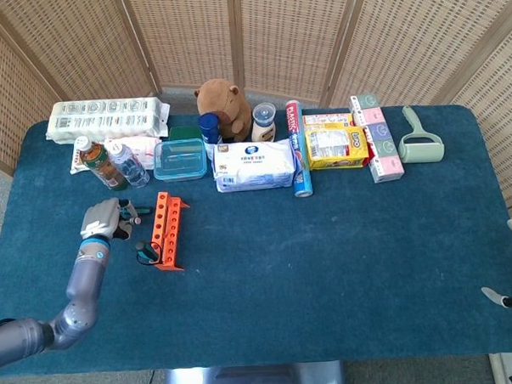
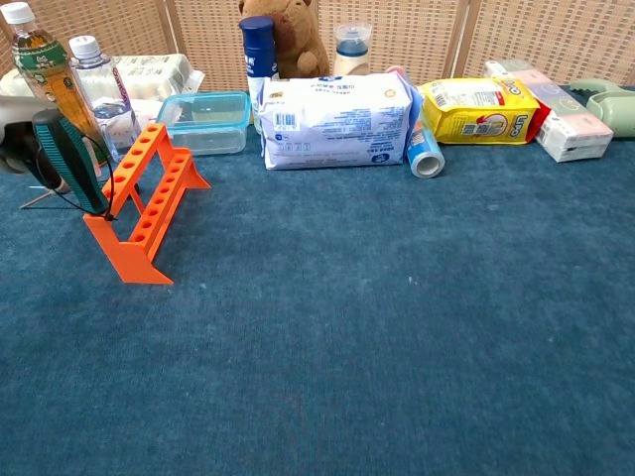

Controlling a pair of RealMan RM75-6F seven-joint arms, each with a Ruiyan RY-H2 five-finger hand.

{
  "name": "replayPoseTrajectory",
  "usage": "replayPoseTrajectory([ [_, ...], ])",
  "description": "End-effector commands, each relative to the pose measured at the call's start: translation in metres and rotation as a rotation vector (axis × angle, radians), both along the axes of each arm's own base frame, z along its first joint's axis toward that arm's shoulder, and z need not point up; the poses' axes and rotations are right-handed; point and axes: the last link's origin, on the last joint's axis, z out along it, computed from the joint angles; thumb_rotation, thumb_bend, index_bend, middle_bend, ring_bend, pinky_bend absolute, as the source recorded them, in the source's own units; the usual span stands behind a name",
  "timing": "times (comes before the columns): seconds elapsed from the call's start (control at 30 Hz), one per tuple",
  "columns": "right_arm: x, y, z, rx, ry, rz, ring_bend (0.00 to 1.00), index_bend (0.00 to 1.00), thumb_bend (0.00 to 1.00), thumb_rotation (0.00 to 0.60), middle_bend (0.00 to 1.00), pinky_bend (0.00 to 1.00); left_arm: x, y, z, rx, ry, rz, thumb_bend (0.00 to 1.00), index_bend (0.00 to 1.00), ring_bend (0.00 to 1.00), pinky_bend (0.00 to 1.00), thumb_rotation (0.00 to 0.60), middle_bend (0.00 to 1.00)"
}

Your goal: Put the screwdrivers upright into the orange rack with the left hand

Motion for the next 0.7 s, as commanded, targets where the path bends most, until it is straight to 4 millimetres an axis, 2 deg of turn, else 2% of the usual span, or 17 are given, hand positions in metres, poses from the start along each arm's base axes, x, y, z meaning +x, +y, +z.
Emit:
replayPoseTrajectory([
  [0.03, 0.0, 0.0, -0.001, 0.002, 0.001, -0.001, 0.0, 0.06, 0.0, 0.6, 0.0, 0.0, 0.005, -0.004, 0.015, 0.02, -0.06, -0.015, 0.44, 0.6, 0.96, 1.0, 0.6, 1.0],
  [0.2, 0.0, -0.002, -0.003, 0.013, 0.01, -0.003, 0.0, 0.06, 0.0, 0.6, 0.0, 0.0, 0.016, -0.014, 0.044, 0.076, -0.11, -0.073, 0.44, 0.6, 0.96, 1.0, 0.6, 1.0],
  [0.7, 0.0, -0.006, -0.014, 0.045, 0.024, -0.018, 0.0, 0.06, 0.0, 0.6, 0.0, 0.0, 0.031, -0.055, 0.103, 0.228, -0.266, -0.237, 0.44, 0.6, 0.96, 1.0, 0.6, 1.0],
])
